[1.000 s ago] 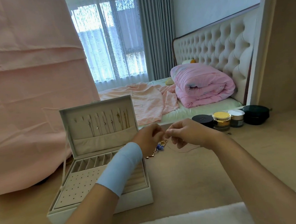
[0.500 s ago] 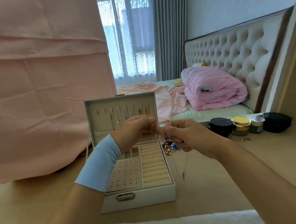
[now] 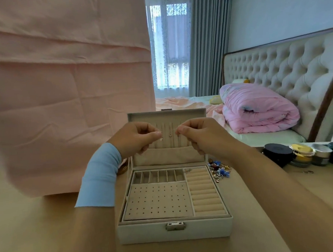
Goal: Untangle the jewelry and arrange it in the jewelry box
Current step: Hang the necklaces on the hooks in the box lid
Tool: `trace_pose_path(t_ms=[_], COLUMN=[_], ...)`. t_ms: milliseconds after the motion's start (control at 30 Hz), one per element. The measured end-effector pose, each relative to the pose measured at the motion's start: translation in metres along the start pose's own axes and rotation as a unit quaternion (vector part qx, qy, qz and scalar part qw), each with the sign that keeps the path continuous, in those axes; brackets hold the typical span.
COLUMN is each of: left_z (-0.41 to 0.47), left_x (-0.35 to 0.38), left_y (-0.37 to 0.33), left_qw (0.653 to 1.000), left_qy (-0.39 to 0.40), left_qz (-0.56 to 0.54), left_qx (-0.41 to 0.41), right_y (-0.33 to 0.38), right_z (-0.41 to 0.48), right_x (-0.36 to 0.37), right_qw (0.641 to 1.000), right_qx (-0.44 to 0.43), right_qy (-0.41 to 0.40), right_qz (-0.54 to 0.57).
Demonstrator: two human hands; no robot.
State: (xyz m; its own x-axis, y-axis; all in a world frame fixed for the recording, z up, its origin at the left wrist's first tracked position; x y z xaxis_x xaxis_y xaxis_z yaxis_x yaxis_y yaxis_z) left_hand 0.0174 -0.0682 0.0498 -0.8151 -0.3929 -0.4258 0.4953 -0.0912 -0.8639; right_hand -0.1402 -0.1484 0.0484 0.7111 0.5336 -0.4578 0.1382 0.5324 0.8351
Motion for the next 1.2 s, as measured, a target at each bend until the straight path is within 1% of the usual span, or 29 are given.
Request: trace_pose_path(t_ms=[100, 200, 233, 333, 433, 500, 567, 633, 733, 833, 1033, 1100, 1200], left_z=[-0.001, 0.0, 0.001, 0.005, 0.009, 0.011, 0.011, 0.012, 0.01, 0.009, 0.006, 0.006, 0.007], left_x=[-0.017, -0.028, -0.029, -0.034, -0.05, -0.058, -0.062, -0.064, -0.064, -0.059, -0.058, -0.058, -0.058], left_y=[0.006, 0.013, 0.014, 0.021, 0.032, 0.041, 0.048, 0.05, 0.051, 0.052, 0.059, 0.059, 0.06], left_qw=[0.999, 0.997, 0.996, 0.995, 0.987, 0.979, 0.971, 0.962, 0.947, 0.937, 0.925, 0.925, 0.928], left_qy=[-0.037, -0.077, -0.083, -0.097, -0.158, -0.202, -0.237, -0.269, -0.316, -0.336, -0.353, -0.352, -0.333], left_qz=[0.017, -0.002, -0.003, 0.006, 0.016, 0.031, 0.039, 0.041, 0.05, 0.069, 0.079, 0.078, 0.099], left_qx=[0.002, 0.014, 0.017, 0.023, 0.02, 0.011, 0.002, -0.007, -0.034, -0.06, -0.116, -0.122, -0.133], right_y=[-0.002, -0.008, -0.008, -0.009, -0.01, -0.009, -0.008, -0.006, -0.002, 0.003, -0.006, -0.006, -0.005], right_z=[0.017, 0.03, 0.032, 0.038, 0.047, 0.053, 0.06, 0.069, 0.078, 0.079, 0.084, 0.085, 0.084], right_x=[0.014, 0.041, 0.05, 0.071, 0.077, 0.075, 0.07, 0.064, 0.053, 0.049, 0.055, 0.056, 0.059], right_qw=[1.0, 0.997, 0.996, 0.994, 0.994, 0.996, 0.999, 0.997, 0.984, 0.968, 0.952, 0.95, 0.952], right_qx=[0.017, 0.06, 0.068, 0.067, 0.063, 0.055, 0.042, 0.026, 0.009, -0.004, 0.027, 0.028, 0.027], right_qy=[-0.021, 0.018, 0.037, 0.088, 0.084, 0.064, 0.021, -0.051, -0.167, -0.238, -0.291, -0.294, -0.276], right_qz=[-0.01, 0.041, 0.041, -0.016, -0.023, -0.01, -0.017, -0.043, -0.061, -0.084, -0.088, -0.096, -0.128])
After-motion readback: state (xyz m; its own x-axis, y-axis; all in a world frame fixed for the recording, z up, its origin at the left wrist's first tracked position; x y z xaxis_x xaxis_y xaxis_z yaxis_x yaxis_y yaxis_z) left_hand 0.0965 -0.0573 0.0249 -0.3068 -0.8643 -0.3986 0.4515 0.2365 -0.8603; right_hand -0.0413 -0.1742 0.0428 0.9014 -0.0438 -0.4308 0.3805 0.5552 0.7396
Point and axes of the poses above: each hand's wrist, its own z-axis towards the middle knuckle, its own x-axis out of the palm, y = z × x, the point moved 9 cm from there along z, towards the middle knuckle, and after that the axes turned 7 degrees about -z, right-handed, at the moved point
